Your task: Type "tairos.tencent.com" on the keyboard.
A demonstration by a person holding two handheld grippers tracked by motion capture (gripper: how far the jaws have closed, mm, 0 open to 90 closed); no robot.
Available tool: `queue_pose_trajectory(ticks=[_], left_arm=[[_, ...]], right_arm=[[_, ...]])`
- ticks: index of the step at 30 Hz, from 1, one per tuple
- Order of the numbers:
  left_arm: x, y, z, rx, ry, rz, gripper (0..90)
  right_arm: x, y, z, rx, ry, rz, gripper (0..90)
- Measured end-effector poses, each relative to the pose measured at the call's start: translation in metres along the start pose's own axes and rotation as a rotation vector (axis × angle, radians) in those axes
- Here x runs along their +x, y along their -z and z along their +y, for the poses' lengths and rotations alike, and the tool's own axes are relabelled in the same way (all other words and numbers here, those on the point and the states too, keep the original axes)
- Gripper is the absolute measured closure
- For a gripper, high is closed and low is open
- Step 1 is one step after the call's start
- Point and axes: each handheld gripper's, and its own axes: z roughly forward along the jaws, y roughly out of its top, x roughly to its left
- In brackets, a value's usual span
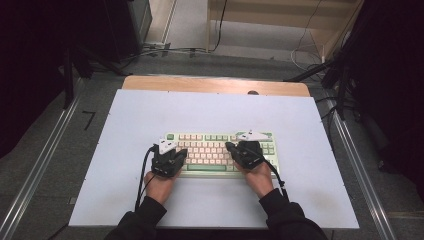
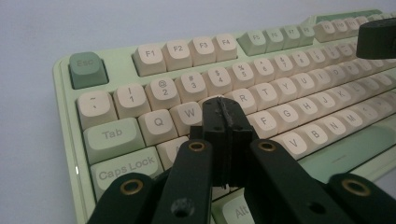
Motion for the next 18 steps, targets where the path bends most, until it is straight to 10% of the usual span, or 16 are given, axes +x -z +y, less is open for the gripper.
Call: queue_pose_trajectory(ticks=[18], left_arm=[[0.0056, 0.007, 0.0045, -0.042, 0.016, 0.015, 90.0]], right_arm=[[-0.0004, 0.0011, 0.0004, -0.007, -0.001, 0.003, 87.6]])
